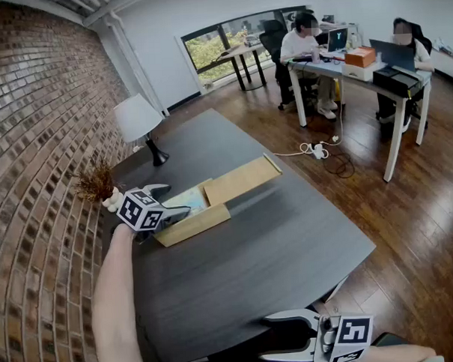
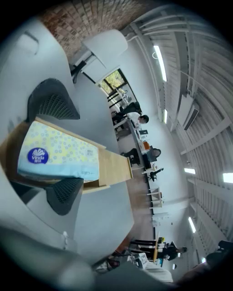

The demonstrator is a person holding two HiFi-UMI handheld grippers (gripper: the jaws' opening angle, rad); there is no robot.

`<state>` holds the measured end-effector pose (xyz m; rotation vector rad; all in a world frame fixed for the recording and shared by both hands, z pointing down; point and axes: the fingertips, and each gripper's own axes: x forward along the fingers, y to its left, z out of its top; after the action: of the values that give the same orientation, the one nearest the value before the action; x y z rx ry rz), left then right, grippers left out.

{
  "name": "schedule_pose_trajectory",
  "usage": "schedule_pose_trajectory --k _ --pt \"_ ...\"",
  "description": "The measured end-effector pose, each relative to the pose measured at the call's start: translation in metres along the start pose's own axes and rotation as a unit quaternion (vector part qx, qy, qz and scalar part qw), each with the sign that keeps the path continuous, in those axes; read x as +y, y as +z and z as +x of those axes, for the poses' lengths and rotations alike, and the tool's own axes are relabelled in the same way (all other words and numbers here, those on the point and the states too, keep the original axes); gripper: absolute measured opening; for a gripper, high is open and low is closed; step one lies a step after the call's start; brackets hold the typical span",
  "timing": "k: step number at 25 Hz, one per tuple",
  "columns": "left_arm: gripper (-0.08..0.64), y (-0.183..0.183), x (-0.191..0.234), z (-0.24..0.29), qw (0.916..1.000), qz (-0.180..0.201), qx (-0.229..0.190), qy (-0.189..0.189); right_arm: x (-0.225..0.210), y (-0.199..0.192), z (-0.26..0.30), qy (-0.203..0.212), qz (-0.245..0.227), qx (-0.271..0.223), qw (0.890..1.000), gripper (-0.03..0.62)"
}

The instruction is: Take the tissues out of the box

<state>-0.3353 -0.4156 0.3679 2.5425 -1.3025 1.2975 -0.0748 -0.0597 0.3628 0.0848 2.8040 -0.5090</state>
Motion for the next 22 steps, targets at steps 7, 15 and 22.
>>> schedule_pose_trajectory --k 7,15,22 --pt "0.397 -0.012 0.0 -0.004 0.9976 0.023 0.047 -0.046 0.001 0.01 0.004 0.005 0.003 -0.001 1.0 0.307" --pt "0.399 -0.038 -0.003 0.021 0.9809 0.048 0.153 -0.11 -0.004 0.01 0.004 0.001 -0.001 -0.001 1.0 0.293" --pt "0.385 -0.031 -0.003 0.017 0.9848 0.085 0.125 -0.085 -0.012 0.009 0.0 -0.004 0.013 -0.008 1.0 0.293"
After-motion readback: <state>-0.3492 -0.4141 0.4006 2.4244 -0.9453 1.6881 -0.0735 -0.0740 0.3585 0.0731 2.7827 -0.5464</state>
